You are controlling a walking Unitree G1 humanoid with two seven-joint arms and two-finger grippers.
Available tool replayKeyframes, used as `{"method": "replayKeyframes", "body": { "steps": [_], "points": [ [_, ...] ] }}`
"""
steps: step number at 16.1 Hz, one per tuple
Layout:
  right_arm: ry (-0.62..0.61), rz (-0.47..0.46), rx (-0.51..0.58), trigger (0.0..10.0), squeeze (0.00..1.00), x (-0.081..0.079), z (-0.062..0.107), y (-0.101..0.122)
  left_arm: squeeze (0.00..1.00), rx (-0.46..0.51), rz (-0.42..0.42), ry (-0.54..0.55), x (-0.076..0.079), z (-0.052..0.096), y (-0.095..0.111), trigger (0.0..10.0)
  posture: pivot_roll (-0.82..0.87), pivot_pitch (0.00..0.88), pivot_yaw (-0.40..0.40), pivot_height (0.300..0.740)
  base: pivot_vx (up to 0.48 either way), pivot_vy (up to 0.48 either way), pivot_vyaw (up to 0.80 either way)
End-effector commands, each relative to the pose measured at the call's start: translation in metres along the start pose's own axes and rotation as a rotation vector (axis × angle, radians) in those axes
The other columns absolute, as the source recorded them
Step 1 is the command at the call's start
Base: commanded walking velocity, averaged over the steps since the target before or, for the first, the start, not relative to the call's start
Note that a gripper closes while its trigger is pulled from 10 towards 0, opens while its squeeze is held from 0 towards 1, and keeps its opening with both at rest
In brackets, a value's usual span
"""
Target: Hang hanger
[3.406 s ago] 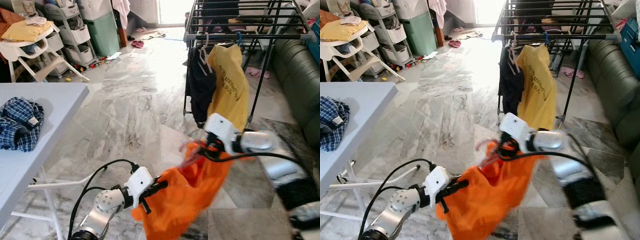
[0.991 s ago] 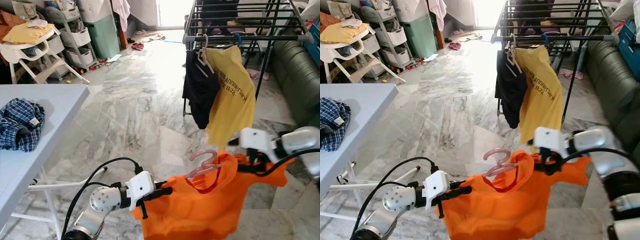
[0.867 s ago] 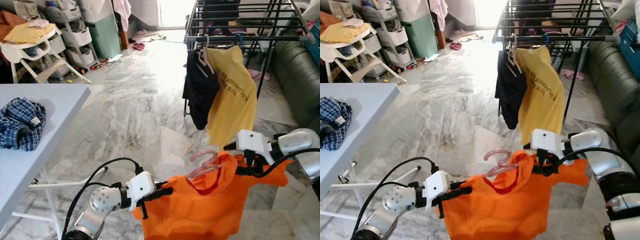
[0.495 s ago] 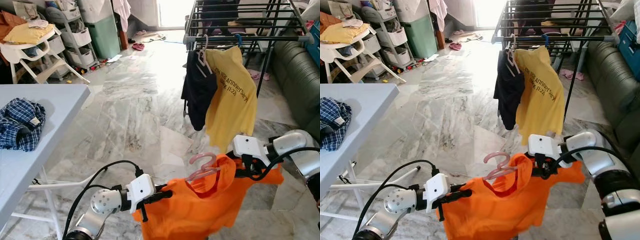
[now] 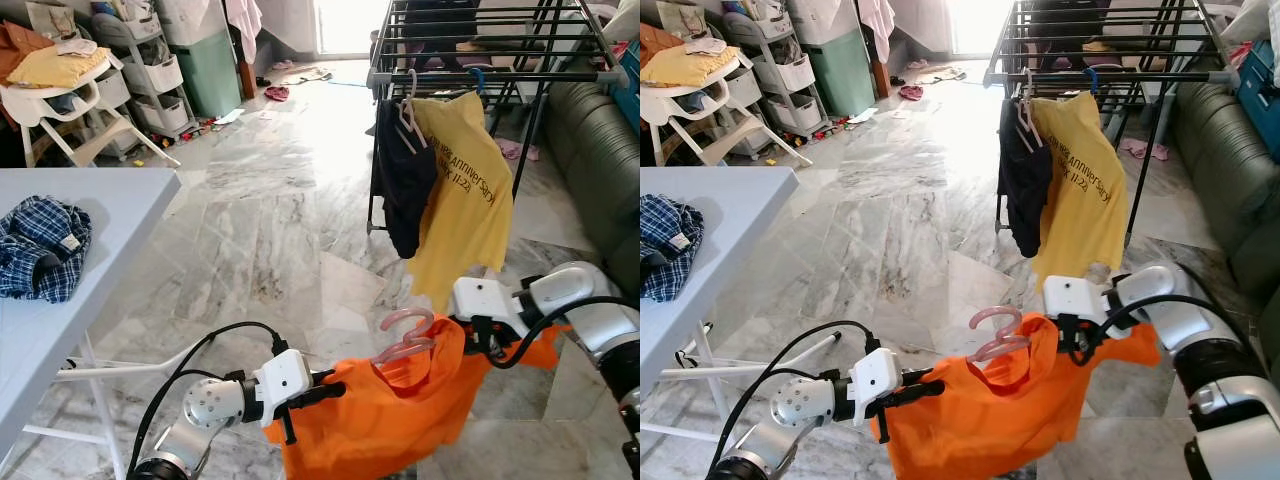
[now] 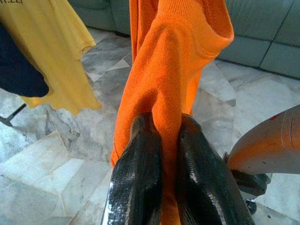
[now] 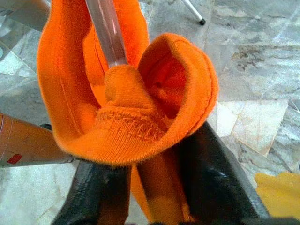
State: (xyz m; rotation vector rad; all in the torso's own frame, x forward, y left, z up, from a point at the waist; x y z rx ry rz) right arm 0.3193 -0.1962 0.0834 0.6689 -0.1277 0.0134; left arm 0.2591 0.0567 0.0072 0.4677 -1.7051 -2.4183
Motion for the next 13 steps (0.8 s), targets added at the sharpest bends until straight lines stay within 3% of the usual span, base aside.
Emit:
{"method": "replayKeyframes", "body": {
  "steps": [1,6,12,13],
  "points": [
    [0.024,0.024,-0.008,0.0,0.0,0.001,0.001,0.004,0.0,0.016,-0.042,0.005,-0.007,0.0,0.007,0.0,-0.11,0.0,0.104,0.74,0.0,0.0,0.0],
    [0.071,0.018,-0.013,0.0,0.0,-0.01,-0.016,0.0,0.0,0.035,-0.056,0.005,-0.007,-0.005,0.014,0.0,-0.1,0.0,0.105,0.74,0.0,0.0,0.0],
    [0.019,-0.015,0.009,0.0,0.0,-0.007,-0.014,-0.002,0.0,0.038,-0.077,0.008,-0.011,-0.005,0.02,0.0,-0.11,0.0,0.099,0.74,0.0,0.0,0.0],
    [0.013,-0.024,0.017,0.0,0.0,-0.008,-0.015,-0.003,0.0,0.039,-0.082,0.022,-0.013,-0.005,0.021,3.1,-0.11,0.0,0.098,0.74,0.0,0.0,0.0]
  ]
}}
Point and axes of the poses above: a point about 5 cm out from each wrist's last joint towards the gripper, its own z axis pointing back from the gripper into the wrist, its own y axis along the axis of the wrist's last joint, x = y × z, the point moved 5 cm from there along -z, pointing out of the wrist towards the gripper, and after that the axes turned 1 degree about -z, right-handed, at the moved point
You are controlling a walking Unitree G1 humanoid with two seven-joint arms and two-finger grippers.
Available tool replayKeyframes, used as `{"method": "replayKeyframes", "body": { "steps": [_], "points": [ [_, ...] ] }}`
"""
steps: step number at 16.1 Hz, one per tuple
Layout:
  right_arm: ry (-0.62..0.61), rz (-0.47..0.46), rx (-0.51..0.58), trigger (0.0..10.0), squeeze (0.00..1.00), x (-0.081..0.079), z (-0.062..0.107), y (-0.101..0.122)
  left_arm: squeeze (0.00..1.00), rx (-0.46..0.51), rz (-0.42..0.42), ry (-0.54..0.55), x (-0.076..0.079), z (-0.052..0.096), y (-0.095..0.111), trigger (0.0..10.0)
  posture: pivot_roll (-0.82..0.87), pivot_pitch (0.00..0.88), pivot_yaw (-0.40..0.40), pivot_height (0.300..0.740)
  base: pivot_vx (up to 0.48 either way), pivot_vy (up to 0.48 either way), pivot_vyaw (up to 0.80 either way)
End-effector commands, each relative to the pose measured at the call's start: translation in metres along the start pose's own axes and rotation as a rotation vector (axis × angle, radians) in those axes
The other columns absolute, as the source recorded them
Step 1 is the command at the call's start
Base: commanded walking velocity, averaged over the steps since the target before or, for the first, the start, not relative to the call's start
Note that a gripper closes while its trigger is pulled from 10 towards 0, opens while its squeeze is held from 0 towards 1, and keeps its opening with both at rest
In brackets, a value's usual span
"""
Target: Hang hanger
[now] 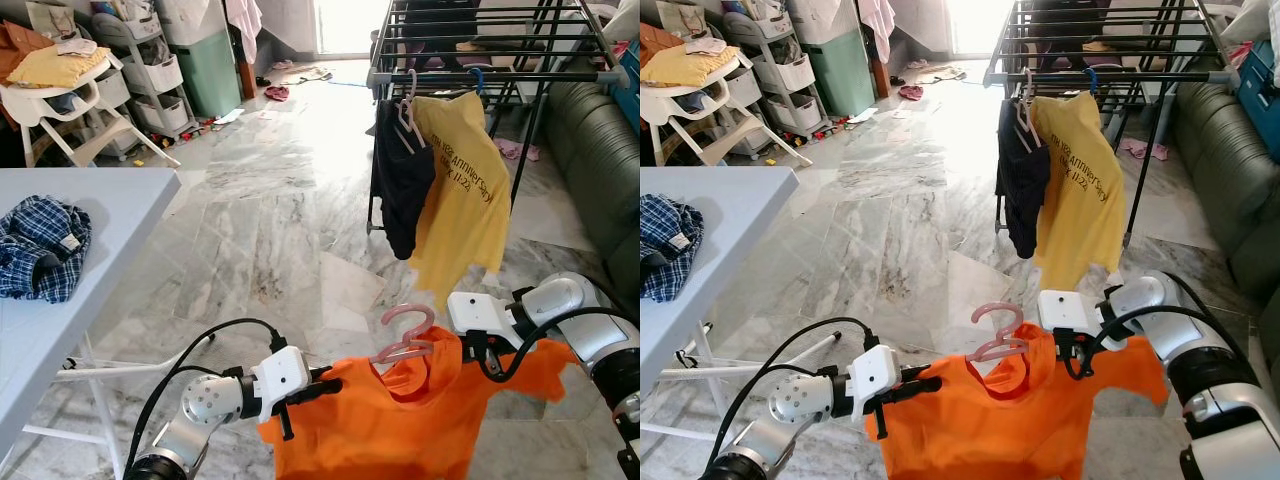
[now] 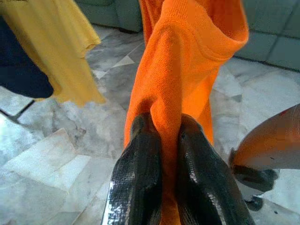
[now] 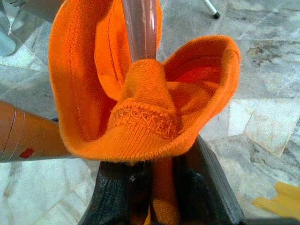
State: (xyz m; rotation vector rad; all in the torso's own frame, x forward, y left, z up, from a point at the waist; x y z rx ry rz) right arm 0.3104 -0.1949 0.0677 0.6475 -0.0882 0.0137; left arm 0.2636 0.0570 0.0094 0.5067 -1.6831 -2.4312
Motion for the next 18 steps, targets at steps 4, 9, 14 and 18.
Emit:
{"method": "replayKeyframes", "body": {
  "steps": [4,9,14,18],
  "points": [
    [-0.068,-0.046,0.074,0.0,0.0,-0.002,-0.009,0.0,1.0,0.037,-0.118,0.136,-0.027,-0.004,0.02,10.0,-0.12,0.0,0.096,0.74,0.0,0.0,0.0],
    [-0.109,-0.083,0.14,0.0,0.0,-0.012,-0.024,0.002,1.0,0.021,-0.195,0.251,-0.057,0.004,0.028,10.0,-0.12,0.0,0.096,0.74,0.0,0.0,0.0],
    [-0.305,-0.158,0.136,0.0,0.0,0.0,-0.035,-0.01,1.0,-0.012,-0.216,0.373,-0.07,0.01,0.021,10.0,-0.12,0.0,0.096,0.74,0.0,0.0,0.0],
    [-0.495,-0.251,0.125,0.0,0.0,0.012,-0.042,-0.019,1.0,-0.021,-0.104,0.596,-0.091,0.028,0.011,10.0,-0.12,0.0,0.094,0.74,0.0,0.0,0.0]
  ]
}}
Point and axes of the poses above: a point about 5 cm out from each wrist's last joint towards the gripper, its own z axis pointing back from the gripper into the wrist, its own y axis along the axis of the wrist's last joint, x = y × z, the point moved 5 cm from there along -z, pointing out of the wrist towards the gripper, and after that the axes turned 1 degree about -z, right-handed, at the moved point
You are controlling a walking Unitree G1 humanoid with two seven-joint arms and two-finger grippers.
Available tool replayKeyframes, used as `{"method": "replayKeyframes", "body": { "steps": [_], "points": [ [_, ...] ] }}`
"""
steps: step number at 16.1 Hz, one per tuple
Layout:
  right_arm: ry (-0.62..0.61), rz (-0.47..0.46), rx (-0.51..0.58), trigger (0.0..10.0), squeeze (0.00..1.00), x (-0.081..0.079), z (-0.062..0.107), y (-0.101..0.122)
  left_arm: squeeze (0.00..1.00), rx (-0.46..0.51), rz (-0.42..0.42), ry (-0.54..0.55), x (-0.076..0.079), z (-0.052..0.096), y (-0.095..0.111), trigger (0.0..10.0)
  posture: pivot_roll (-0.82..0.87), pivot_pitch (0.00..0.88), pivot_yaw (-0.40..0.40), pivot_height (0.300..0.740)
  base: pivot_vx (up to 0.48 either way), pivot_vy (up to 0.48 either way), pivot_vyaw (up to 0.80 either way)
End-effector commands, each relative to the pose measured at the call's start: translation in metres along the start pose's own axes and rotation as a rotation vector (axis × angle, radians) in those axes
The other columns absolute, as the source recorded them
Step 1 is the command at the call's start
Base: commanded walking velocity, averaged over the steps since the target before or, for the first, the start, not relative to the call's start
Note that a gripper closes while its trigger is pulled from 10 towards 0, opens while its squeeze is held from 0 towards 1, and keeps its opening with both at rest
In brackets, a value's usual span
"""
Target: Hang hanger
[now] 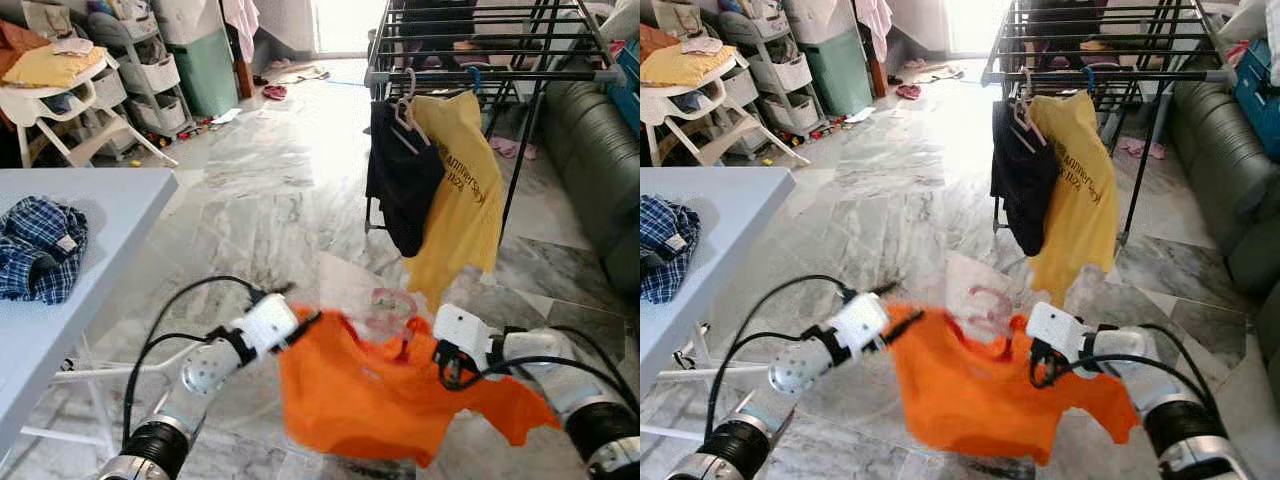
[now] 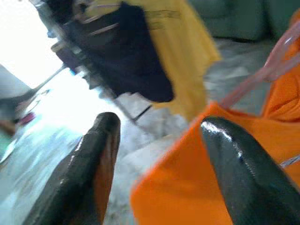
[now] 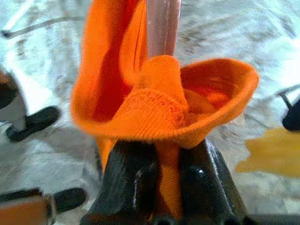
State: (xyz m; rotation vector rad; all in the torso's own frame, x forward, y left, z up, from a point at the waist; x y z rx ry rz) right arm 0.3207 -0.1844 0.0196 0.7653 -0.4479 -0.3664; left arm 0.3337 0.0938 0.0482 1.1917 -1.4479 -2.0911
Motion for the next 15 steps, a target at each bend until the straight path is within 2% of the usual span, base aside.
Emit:
{"method": "replayKeyframes", "body": {
  "steps": [1,5,6,7,9,11,12,14,15],
  "points": [
    [-0.119,-0.052,0.005,0.0,0.0,0.012,-0.003,0.0,1.0,-0.069,0.09,0.144,-0.018,0.007,-0.016,10.0,-0.12,0.0,0.094,0.74,0.0,0.0,0.0],
    [-0.263,-0.186,0.03,0.0,0.0,0.02,-0.012,-0.001,1.0,-0.132,0.254,0.294,-0.027,0.013,-0.034,10.0,-0.12,0.0,0.091,0.74,0.0,0.0,0.0],
    [-0.355,-0.266,0.05,0.0,0.0,0.024,-0.016,0.0,1.0,-0.207,0.339,0.353,-0.026,0.018,-0.051,10.0,-0.12,0.0,0.088,0.74,0.0,0.0,0.0],
    [-0.484,-0.433,0.089,0.0,0.0,0.032,-0.02,0.001,1.0,-0.31,0.422,0.372,-0.016,0.025,-0.071,10.0,-0.12,0.0,0.085,0.74,0.0,0.0,0.0],
    [-0.578,-0.539,0.11,0.0,0.0,0.035,-0.022,0.0,1.0,-0.36,0.455,0.385,-0.008,0.031,-0.082,10.0,-0.13,0.0,0.085,0.74,0.0,0.0,0.0],
    [-0.685,-0.705,0.119,0.0,0.0,0.033,-0.026,-0.008,1.0,-0.43,0.432,0.406,0.001,0.037,-0.093,10.0,-0.14,0.0,0.086,0.74,0.0,0.0,0.0],
    [-0.699,-0.754,0.099,0.0,0.0,0.026,-0.029,-0.013,1.0,-0.479,0.418,0.422,0.004,0.043,-0.101,10.0,-0.15,0.0,0.088,0.74,0.0,0.0,0.0],
    [-0.699,-0.789,0.042,0.0,0.0,0.013,-0.034,-0.025,1.0,-0.56,0.432,0.422,0.012,0.052,-0.114,10.0,-0.16,0.0,0.087,0.74,0.0,0.0,0.0],
    [-0.7,-0.841,0.004,0.0,0.0,0.005,-0.036,-0.035,1.0,-0.598,0.428,0.411,0.016,0.057,-0.12,10.0,-0.16,0.0,0.09,0.74,0.0,0.0,0.0]
  ]
}}
Point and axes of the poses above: a point about 5 cm out from each wrist's last joint towards the gripper, its own z axis pointing back from the gripper into the wrist, its own y axis along the axis of the wrist's last joint, x = y × z, the point moved 5 cm from there along -z, pointing out of the wrist towards the gripper, and after that the axes turned 1 degree about -z, right-handed, at the moved point
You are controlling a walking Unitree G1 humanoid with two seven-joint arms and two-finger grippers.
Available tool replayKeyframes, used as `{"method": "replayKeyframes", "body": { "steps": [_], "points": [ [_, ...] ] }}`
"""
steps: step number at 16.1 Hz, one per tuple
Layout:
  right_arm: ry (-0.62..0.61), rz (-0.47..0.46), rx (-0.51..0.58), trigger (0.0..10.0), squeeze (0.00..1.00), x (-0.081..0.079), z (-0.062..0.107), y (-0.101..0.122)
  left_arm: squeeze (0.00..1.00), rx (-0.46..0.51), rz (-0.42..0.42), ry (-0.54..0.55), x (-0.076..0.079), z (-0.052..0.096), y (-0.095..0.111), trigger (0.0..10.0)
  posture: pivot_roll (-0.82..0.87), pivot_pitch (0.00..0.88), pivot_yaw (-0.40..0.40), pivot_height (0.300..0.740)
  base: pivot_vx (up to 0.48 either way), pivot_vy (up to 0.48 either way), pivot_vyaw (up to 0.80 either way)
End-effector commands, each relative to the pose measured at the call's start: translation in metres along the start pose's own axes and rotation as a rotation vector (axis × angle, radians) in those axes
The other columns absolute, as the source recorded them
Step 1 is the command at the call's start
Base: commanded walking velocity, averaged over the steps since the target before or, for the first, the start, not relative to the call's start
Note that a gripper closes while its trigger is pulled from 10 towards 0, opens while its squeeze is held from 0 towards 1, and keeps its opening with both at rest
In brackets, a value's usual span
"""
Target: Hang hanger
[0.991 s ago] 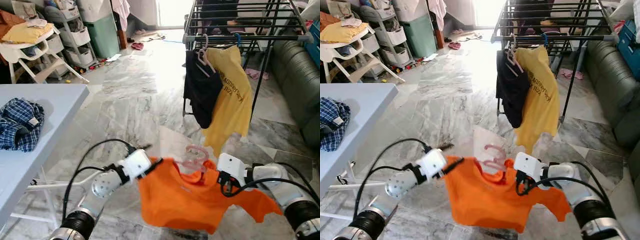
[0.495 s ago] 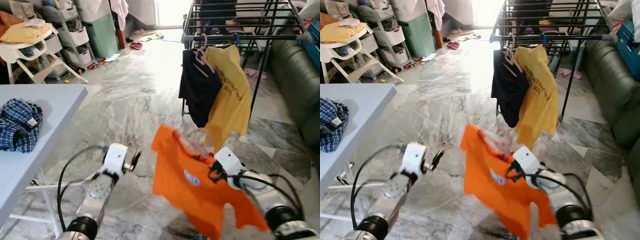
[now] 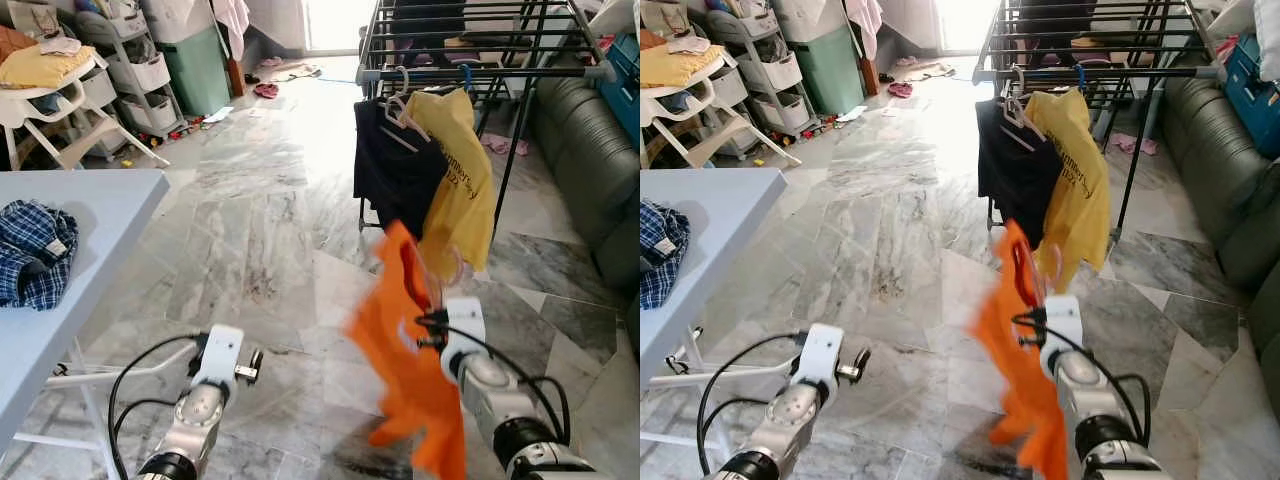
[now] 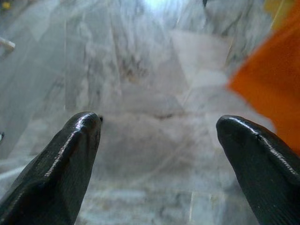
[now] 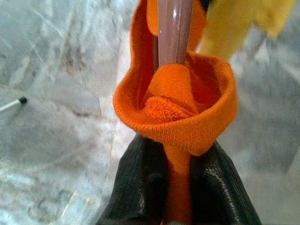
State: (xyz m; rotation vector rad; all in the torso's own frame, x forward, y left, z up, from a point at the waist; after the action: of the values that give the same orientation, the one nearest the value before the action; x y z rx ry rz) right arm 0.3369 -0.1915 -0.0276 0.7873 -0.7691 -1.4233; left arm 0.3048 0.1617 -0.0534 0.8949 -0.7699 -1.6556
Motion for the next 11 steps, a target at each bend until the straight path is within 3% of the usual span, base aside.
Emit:
{"method": "replayKeyframes", "body": {
  "steps": [1,2,3,4,5,6,8,11],
  "points": [
    [-0.022,-0.062,-0.058,0.0,0.0,-0.002,0.001,-0.016,1.0,-0.062,-0.032,0.016,-0.007,0.003,-0.015,10.0,-0.16,0.0,0.089,0.74,0.0,0.0,0.0],
    [-0.037,-0.066,-0.099,0.2,0.0,-0.001,0.004,-0.029,0.09,-0.09,-0.041,0.014,-0.006,0.005,-0.022,10.0,-0.16,0.0,0.087,0.74,0.0,0.0,0.0],
    [-0.044,-0.062,-0.117,0.5,0.0,-0.001,0.006,-0.037,0.0,-0.124,-0.031,0.017,-0.006,0.007,-0.031,10.0,-0.17,0.0,0.091,0.74,0.0,0.0,0.0],
    [-0.057,-0.056,-0.131,0.0,0.0,0.0,0.007,-0.042,0.0,-0.148,-0.023,0.015,-0.005,0.009,-0.037,10.0,-0.17,0.0,0.091,0.74,0.0,0.0,0.0],
    [-0.067,-0.063,-0.153,2.3,0.0,0.001,0.008,-0.048,0.0,-0.161,-0.035,0.003,-0.003,0.01,-0.04,10.0,-0.17,0.0,0.092,0.74,0.0,0.0,0.0],
    [-0.063,-0.047,-0.182,10.0,0.0,-0.001,0.01,-0.055,0.0,-0.179,-0.044,-0.008,0.0,0.011,-0.044,10.0,-0.17,0.0,0.092,0.74,0.0,0.0,0.0],
    [-0.07,-0.035,-0.217,10.0,0.0,-0.001,0.013,-0.065,0.0,-0.189,-0.054,-0.031,0.005,0.012,-0.046,10.0,-0.17,0.0,0.091,0.74,0.0,0.0,0.0],
    [-0.11,-0.044,-0.126,10.0,0.0,0.005,0.01,-0.049,0.0,-0.184,-0.001,-0.052,0.01,0.012,-0.046,10.0,-0.17,0.0,0.092,0.74,0.0,0.0,0.0]
  ]
}}
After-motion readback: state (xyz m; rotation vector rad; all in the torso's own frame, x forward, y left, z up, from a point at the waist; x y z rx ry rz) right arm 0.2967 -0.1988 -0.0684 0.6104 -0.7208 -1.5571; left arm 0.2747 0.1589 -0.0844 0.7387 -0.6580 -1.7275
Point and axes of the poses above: a point about 5 cm out from each wrist's last joint towards the gripper, its own z axis pointing back from the gripper into the wrist, its own y axis along the axis of the wrist's last joint, x = y × z, the point moved 5 cm from there along -z, pointing out of the wrist towards the gripper, and after that the axes turned 1 degree about -z, right-handed, at the moved point
